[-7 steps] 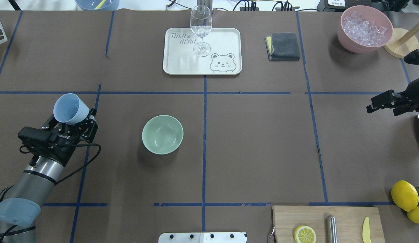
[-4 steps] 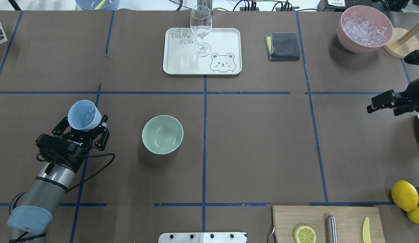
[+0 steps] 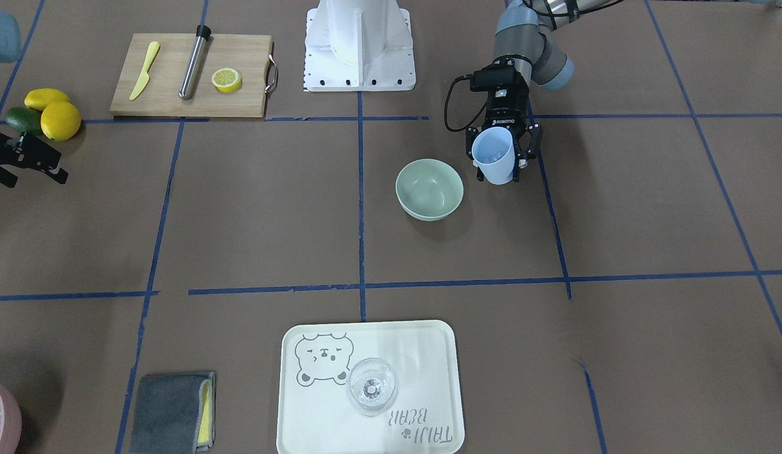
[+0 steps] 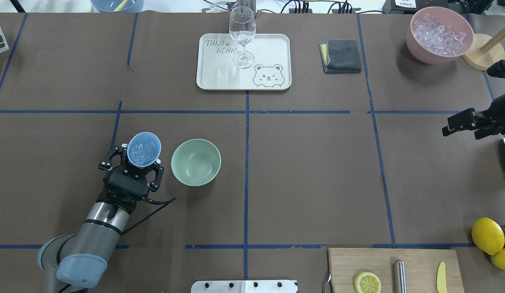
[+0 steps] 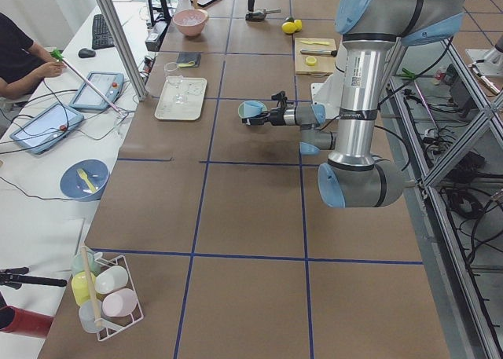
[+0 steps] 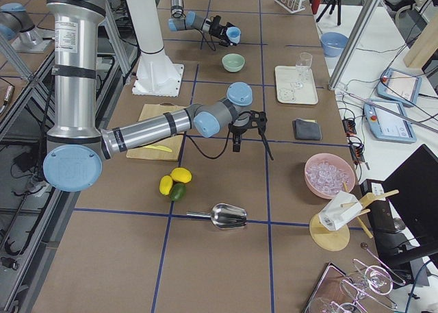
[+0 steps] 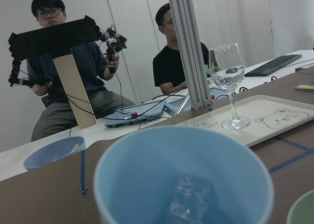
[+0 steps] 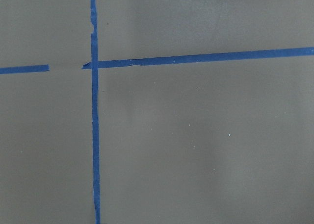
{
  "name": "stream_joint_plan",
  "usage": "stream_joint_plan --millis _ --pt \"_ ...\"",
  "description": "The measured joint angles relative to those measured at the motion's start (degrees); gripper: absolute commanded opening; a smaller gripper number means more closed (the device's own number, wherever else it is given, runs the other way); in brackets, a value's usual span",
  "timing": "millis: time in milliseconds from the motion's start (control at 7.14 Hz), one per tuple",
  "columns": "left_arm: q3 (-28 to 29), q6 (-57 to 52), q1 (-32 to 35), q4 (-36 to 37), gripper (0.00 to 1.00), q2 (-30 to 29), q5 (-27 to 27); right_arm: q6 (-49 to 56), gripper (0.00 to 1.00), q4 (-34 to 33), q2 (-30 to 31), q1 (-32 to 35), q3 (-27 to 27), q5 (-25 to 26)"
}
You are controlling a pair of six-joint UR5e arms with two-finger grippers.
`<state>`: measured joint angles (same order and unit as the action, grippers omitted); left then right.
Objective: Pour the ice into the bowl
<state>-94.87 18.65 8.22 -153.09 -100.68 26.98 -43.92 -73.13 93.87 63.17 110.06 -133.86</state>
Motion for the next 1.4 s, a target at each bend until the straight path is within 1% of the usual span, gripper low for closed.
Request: stream_joint_plan --millis 140,280,980,1400 --pt "-0.5 -6.2 0.0 3.4 0.0 -0.5 -0.5 -0.2 1.0 0.0 0.0 0.0 0.0 0.0" --pt "-0.9 -12.1 -0.1 5.1 0.0 -0.7 -1.0 -0.3 1.0 0.0 -0.1 0.0 0.0 0.0" --pt "-0.8 -41.4 -0.5 7.2 0.0 -1.9 -1.4 -0.6 1.0 0.0 -0.3 -0.1 0.2 -0.1" --pt "-0.9 -60.8 -0.4 10.4 0.0 -4.3 -1.5 -0.7 1.0 0.0 -0.5 0.0 0.5 -0.1"
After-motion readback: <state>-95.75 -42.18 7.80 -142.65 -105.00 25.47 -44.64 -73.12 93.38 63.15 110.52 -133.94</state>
